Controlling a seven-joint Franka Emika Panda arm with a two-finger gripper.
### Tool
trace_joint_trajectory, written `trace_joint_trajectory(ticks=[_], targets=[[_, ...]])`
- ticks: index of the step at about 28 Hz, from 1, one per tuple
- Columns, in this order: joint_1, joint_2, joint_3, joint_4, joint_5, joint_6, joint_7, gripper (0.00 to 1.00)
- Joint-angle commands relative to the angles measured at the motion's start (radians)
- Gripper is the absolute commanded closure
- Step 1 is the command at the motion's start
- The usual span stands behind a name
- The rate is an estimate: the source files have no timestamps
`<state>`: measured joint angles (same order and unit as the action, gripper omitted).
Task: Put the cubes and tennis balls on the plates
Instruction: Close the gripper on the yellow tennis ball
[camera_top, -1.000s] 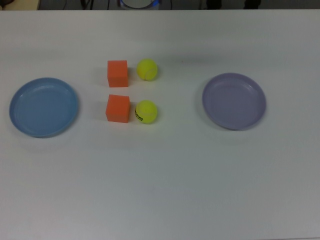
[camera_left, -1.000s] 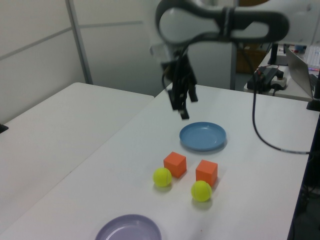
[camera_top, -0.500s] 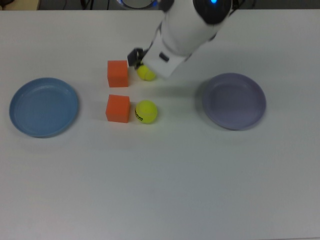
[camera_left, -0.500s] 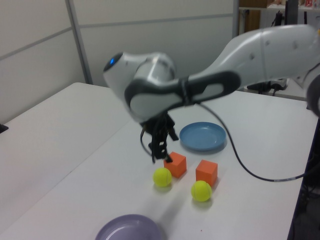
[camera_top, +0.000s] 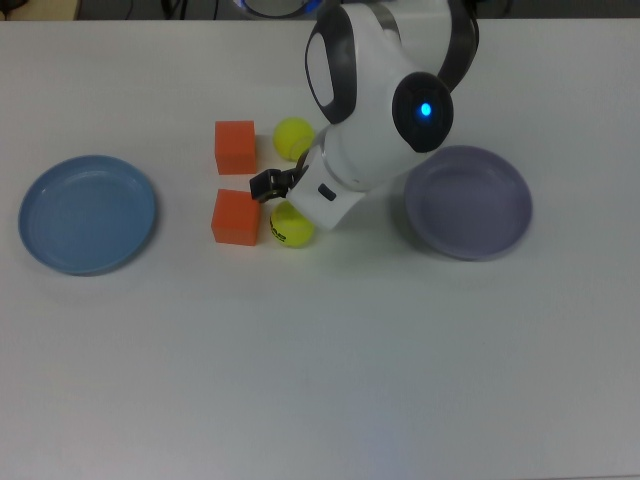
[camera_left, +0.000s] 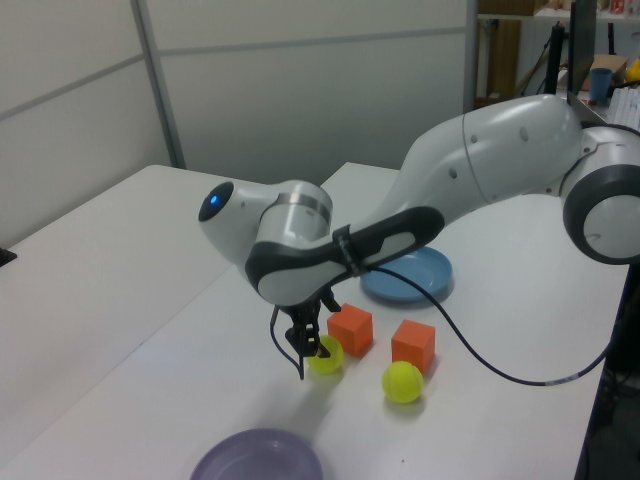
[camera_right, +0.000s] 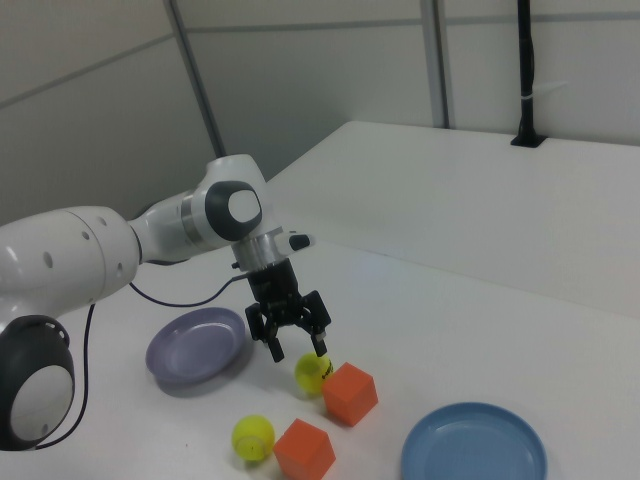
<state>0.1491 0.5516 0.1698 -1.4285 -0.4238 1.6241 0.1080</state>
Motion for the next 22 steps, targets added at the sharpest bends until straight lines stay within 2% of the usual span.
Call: trace_joint_trajectory(ticks=[1,11,18,19,22], targets=[[0.015,0.007,-0.003,-0.02,-0.033,0.039,0.027,0.0],[0.026,0.034,-0.003,-0.026,-0.041,0.045,0.028,0.0],[0.03,0.059,-0.003,-0.024,-0.073,0.049,0.03,0.01],[0.03,0.065,-0.003,-0.024,-0.078,0.071,0.03,0.07],[0.03,0.071,-0.003,-0.024,-0.082,0.094,0.03,0.17]])
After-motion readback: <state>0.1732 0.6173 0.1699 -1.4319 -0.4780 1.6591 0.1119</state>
